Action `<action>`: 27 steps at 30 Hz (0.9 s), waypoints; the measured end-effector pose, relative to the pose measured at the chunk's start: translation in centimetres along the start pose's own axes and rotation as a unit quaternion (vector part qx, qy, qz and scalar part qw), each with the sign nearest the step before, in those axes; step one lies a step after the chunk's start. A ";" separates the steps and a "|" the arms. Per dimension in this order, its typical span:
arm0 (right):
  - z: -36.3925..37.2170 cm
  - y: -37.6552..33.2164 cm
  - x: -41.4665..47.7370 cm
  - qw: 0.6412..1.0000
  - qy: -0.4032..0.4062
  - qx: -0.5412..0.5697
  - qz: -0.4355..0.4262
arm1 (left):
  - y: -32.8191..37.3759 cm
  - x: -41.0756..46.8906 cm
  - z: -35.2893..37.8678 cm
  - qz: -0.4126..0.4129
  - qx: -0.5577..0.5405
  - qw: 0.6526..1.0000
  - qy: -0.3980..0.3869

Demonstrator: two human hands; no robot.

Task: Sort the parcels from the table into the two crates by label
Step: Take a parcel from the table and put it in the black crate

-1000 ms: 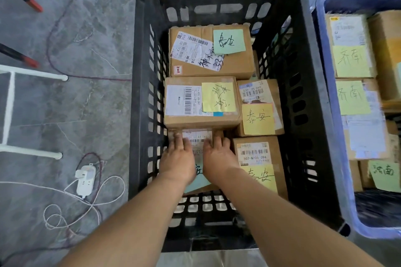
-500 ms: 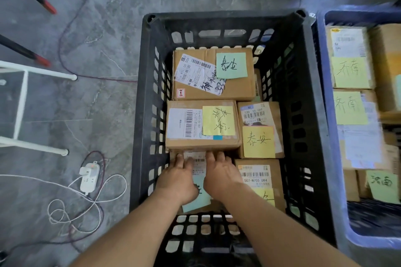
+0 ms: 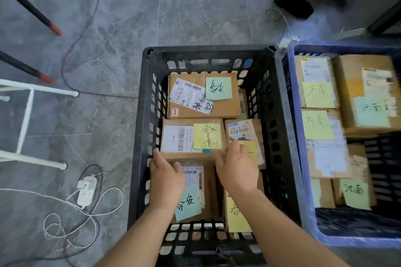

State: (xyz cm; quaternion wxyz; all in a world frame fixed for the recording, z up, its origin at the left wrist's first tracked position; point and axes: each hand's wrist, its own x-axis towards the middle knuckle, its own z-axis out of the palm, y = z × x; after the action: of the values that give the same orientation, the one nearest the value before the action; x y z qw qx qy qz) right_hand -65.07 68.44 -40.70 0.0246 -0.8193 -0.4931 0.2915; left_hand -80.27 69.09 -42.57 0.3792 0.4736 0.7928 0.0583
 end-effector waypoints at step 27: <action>-1.6 0.8 -2.3 0.990 -0.088 0.108 -0.029 | 3.1 -3.7 -4.9 0.106 0.119 0.986 0.040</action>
State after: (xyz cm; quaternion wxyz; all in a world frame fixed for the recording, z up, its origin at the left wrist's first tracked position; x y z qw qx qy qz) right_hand -64.46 66.57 -38.62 0.0775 -0.7682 -0.4828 0.4133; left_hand -80.32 69.12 -35.74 0.2793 0.5943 0.7538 0.0226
